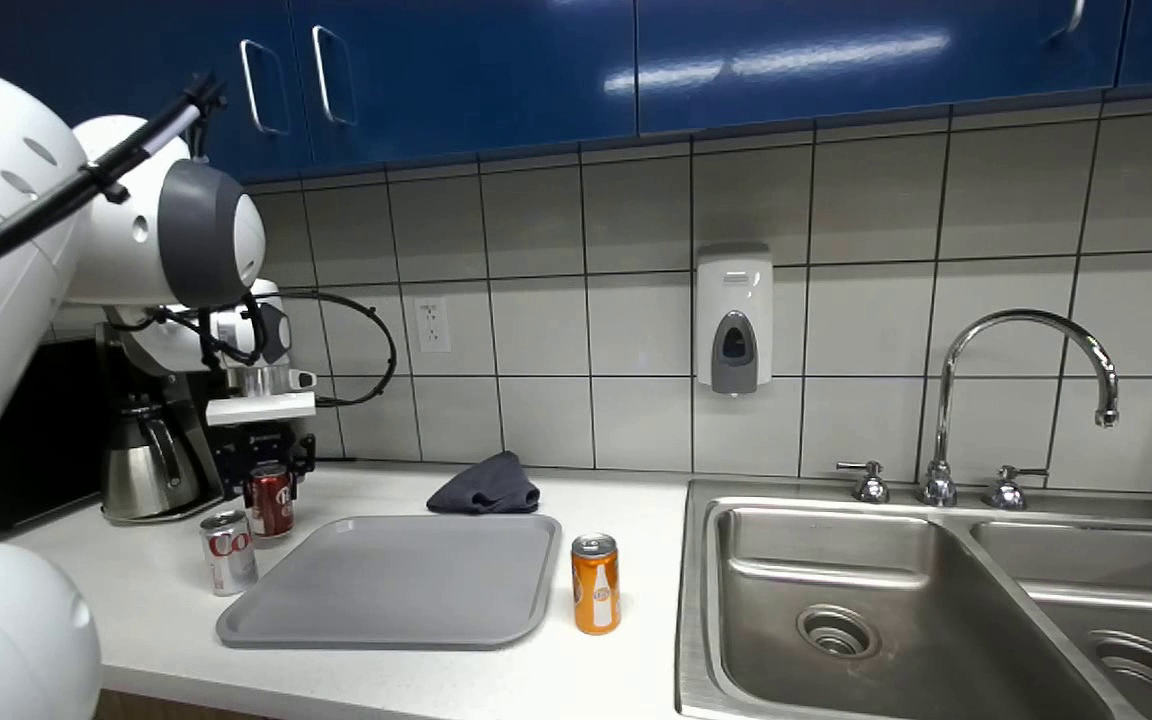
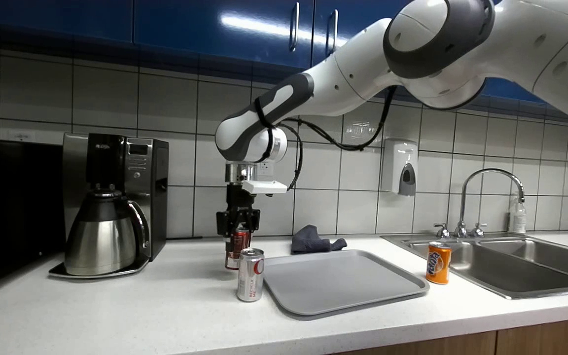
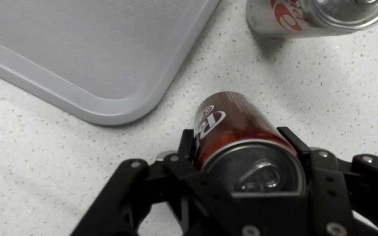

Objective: Remove the cans from the tray.

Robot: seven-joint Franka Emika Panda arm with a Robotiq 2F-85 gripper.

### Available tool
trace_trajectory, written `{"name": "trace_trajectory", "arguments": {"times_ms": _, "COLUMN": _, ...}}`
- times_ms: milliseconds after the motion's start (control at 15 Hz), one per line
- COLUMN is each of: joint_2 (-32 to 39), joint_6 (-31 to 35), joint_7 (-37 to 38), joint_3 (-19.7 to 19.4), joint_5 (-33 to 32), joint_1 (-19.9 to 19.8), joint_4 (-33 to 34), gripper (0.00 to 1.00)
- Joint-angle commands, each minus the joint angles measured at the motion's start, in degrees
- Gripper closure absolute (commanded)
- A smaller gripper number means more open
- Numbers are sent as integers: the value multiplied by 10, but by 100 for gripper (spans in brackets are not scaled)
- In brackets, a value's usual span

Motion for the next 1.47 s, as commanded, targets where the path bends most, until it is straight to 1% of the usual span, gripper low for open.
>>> {"name": "trace_trajectory", "arguments": {"times_ms": 0, "joint_2": 18, "joint_6": -25, "joint_7": -26, "joint_3": 7, "joint_5": -1, "joint_1": 0, "joint_4": 34, "gripper": 61}}
{"name": "trace_trajectory", "arguments": {"times_ms": 600, "joint_2": 36, "joint_6": -8, "joint_7": -25, "joint_3": -6, "joint_5": -24, "joint_1": 11, "joint_4": 43, "gripper": 61}}
{"name": "trace_trajectory", "arguments": {"times_ms": 1067, "joint_2": 38, "joint_6": -17, "joint_7": -29, "joint_3": -6, "joint_5": -27, "joint_1": 10, "joint_4": 48, "gripper": 61}}
{"name": "trace_trajectory", "arguments": {"times_ms": 1133, "joint_2": 36, "joint_6": -17, "joint_7": -30, "joint_3": -6, "joint_5": -29, "joint_1": 10, "joint_4": 46, "gripper": 11}}
{"name": "trace_trajectory", "arguments": {"times_ms": 1200, "joint_2": 34, "joint_6": -17, "joint_7": -31, "joint_3": -6, "joint_5": -30, "joint_1": 10, "joint_4": 44, "gripper": 10}}
{"name": "trace_trajectory", "arguments": {"times_ms": 1333, "joint_2": 25, "joint_6": -22, "joint_7": -38, "joint_3": -2, "joint_5": -27, "joint_1": 6, "joint_4": 37, "gripper": 1}}
{"name": "trace_trajectory", "arguments": {"times_ms": 1400, "joint_2": 19, "joint_6": -21, "joint_7": -42, "joint_3": -1, "joint_5": -25, "joint_1": 4, "joint_4": 33, "gripper": 0}}
